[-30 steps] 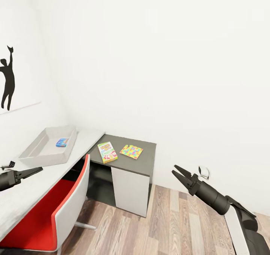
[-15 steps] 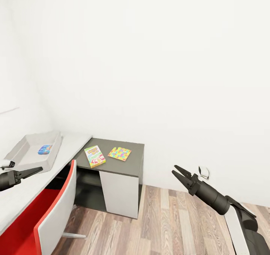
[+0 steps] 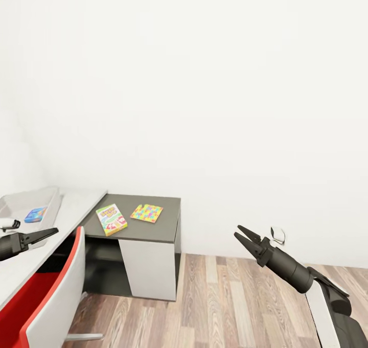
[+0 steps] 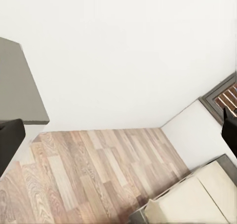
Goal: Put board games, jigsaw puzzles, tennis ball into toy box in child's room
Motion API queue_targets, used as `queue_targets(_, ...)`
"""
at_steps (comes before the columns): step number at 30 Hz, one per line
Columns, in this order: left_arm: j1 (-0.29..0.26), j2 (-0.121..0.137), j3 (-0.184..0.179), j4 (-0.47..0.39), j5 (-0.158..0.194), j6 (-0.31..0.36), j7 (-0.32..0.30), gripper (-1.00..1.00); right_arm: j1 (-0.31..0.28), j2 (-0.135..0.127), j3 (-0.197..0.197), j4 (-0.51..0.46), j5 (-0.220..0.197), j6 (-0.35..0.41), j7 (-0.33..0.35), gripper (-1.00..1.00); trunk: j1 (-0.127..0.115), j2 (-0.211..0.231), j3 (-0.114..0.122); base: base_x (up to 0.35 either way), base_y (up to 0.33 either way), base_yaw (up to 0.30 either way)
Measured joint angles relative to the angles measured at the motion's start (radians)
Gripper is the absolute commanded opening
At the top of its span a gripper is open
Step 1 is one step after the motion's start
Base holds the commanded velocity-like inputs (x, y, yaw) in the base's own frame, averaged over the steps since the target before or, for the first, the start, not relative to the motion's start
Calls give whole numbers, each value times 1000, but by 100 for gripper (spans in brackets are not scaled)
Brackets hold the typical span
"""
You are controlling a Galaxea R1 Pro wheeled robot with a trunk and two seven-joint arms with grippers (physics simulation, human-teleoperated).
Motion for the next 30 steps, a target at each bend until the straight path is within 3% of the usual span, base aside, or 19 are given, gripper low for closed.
queue_targets(30, 0, 0, 0, 0, -2, 0, 0, 100, 0, 0, -1, 8, -1, -1, -2, 100, 0, -1, 30, -82, 0, -236)
